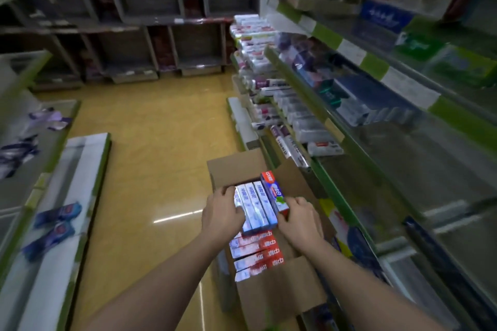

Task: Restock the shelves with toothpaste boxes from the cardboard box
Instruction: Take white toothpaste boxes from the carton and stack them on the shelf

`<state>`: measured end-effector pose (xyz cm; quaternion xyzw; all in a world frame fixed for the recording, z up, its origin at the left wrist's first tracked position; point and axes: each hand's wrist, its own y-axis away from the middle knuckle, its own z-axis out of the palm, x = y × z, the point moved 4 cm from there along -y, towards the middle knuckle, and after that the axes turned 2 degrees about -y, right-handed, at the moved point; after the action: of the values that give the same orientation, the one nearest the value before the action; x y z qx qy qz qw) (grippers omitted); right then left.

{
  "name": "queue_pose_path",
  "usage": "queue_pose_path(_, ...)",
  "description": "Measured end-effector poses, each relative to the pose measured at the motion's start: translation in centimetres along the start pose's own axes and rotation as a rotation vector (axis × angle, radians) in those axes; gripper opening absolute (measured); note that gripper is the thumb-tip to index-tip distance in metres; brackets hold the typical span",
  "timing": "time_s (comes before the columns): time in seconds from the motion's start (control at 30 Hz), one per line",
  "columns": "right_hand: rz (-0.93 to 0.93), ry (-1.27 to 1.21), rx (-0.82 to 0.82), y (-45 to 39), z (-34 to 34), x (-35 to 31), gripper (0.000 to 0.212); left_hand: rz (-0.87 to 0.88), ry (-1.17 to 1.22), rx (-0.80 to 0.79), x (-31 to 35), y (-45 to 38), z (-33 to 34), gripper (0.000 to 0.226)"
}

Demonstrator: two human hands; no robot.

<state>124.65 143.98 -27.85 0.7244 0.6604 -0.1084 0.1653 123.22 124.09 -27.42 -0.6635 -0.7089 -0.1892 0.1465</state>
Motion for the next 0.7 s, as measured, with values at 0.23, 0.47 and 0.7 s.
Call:
queue_pose_path(0.23, 0.071, -0.096, -0.25, -6.9, 7.0, 2.8, 0.044, -0.212, 0.044, -0.105, -1.2, -4.9, 7.3, 0.043)
queue_pose_path(0.47, 0.12, -0.132, -0.402, -10.9, 13.2, 4.1, 0.043, -0.354, 0.114, -0.221, -2.0, -8.3, 13.5, 0.055)
queue_pose_path(0.7, 0.133, -0.15, -0.489, -14.4, 18.9, 4.0, 0.038, -0.587, 0.276, -0.258, -5.4, -12.0, 18.7, 0.04)
